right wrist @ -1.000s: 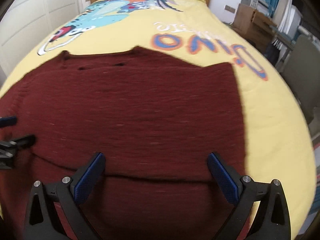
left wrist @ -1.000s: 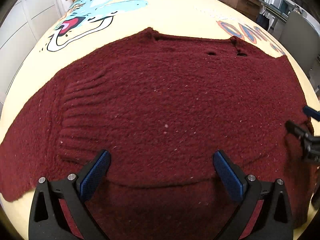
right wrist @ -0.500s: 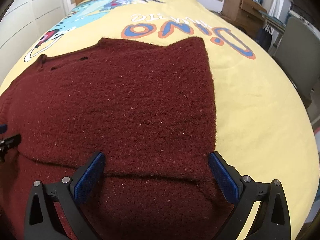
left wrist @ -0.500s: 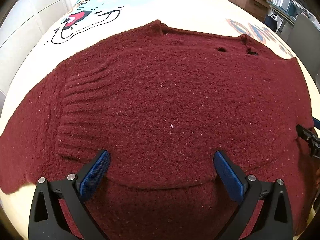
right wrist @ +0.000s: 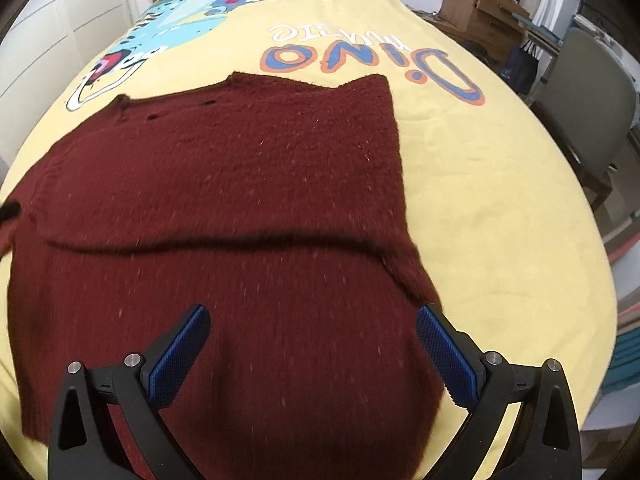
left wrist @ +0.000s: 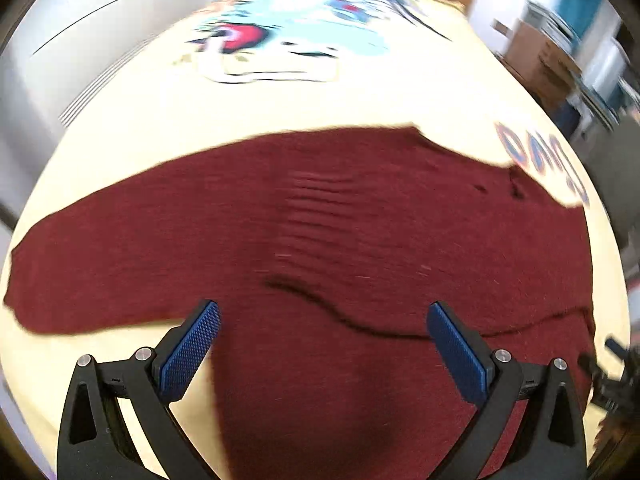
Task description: Fold small clothes
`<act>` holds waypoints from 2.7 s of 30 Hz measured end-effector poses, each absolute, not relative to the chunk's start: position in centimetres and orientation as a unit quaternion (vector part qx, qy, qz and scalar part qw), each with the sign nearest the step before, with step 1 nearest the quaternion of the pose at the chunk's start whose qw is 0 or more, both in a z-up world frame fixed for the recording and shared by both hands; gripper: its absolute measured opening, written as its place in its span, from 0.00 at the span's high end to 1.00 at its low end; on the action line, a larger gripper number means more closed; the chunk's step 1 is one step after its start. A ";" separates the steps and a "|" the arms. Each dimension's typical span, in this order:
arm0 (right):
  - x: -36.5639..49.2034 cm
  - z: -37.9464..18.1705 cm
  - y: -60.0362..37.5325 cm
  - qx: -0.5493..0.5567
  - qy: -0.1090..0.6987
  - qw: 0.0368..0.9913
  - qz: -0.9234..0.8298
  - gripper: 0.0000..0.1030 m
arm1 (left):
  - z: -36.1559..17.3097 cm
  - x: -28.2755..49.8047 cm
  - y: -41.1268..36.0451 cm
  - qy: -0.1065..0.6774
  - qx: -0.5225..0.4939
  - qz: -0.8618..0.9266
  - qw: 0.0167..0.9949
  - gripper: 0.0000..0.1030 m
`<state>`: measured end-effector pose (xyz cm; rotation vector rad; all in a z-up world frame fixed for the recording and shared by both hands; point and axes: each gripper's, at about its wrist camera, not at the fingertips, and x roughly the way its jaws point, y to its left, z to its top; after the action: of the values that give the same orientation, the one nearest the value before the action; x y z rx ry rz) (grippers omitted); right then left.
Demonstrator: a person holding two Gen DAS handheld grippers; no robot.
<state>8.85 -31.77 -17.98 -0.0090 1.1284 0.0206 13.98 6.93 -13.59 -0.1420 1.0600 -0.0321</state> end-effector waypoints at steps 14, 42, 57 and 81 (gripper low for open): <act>8.2 -16.1 -29.7 -0.015 0.526 0.850 0.029 0.00 | -14.8 10.3 24.9 0.521 -0.217 0.149 0.812 0.01; 7.7 -16.3 -30.5 -0.009 0.528 0.849 0.021 0.00 | -18.4 12.3 37.3 0.552 -0.350 0.176 0.736 0.89; 9.7 -14.0 -31.2 -0.013 0.500 0.866 0.023 0.00 | -8.4 14.6 23.3 0.517 -0.270 0.026 0.811 0.90; 11.8 -10.9 -33.8 0.015 0.506 0.862 0.017 0.00 | -11.5 22.3 -7.2 0.572 -0.091 -0.140 0.803 0.90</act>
<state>11.82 -33.75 -10.86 0.0317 1.0608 0.0347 22.28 -7.24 -11.47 -0.1940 1.2259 -0.3006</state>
